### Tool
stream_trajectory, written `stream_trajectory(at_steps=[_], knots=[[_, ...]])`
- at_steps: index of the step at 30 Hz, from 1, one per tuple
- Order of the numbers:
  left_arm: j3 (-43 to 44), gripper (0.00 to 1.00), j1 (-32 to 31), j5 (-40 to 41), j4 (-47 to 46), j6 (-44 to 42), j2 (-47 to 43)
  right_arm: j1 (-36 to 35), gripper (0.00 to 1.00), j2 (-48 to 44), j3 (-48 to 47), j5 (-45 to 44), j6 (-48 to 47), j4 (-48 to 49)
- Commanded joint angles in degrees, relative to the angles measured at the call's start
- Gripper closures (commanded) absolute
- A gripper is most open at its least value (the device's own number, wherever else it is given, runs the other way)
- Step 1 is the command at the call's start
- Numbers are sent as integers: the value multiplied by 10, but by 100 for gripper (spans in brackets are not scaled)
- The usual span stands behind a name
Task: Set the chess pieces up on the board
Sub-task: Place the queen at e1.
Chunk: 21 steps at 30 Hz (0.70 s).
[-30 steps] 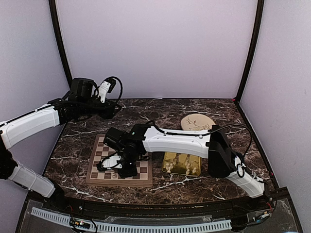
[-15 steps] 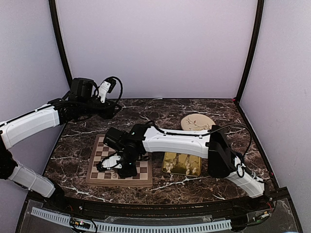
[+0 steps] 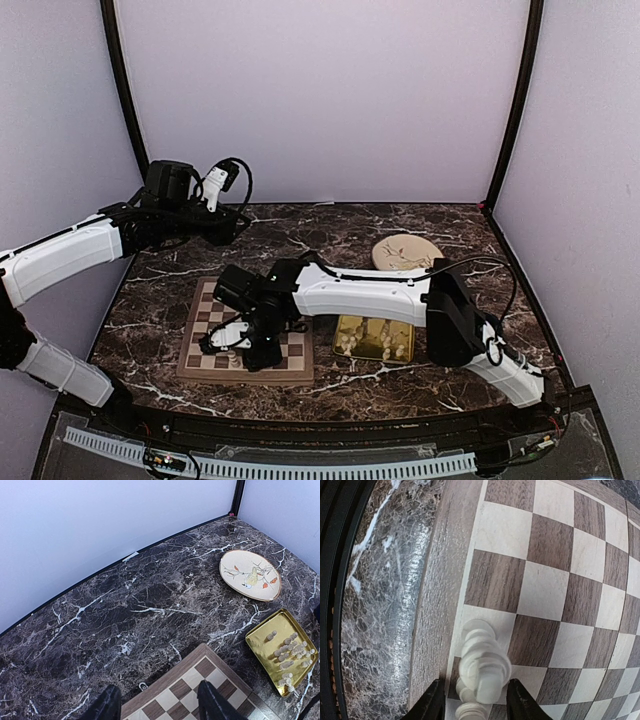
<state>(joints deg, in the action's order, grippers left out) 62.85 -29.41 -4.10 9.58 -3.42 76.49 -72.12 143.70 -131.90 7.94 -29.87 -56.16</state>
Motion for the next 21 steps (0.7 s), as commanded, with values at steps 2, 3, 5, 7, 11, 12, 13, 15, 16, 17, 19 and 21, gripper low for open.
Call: stream_trajectory(at_steps=[2,3,5,7,11,12,13,15,16,17,19,21], knots=[[0,45,3,-8,7,0,-3,-3,55,-33,19,-9,1,9],[0,45,2,-8,6,0,-2,-1,55,-39,25,-10,0,9],[0,45,2,-8,6,0,-2,2,54,-53,47,-15,-2,10],[0,45,3,-10,6,1,0,8,54,-72,75,-15,-1,18],[0,45,3,-18,5,5,6,24,52,-119,138,12,-11,28],[0,45,2,-19,5,5,7,28,52,-131,158,15,-15,31],[1,45,2,-19,5,5,9,31,52,-146,180,19,-19,33],[1,45,2,-19,7,5,11,38,51,-180,231,26,-28,40],[1,45,3,-19,7,5,11,42,51,-197,258,28,-30,45],[1,45,2,-20,7,5,11,47,51,-216,288,27,-32,51],[1,45,2,-21,7,6,13,60,50,-251,342,23,-33,62],[1,45,3,-24,7,6,15,77,51,-285,386,25,-33,65]])
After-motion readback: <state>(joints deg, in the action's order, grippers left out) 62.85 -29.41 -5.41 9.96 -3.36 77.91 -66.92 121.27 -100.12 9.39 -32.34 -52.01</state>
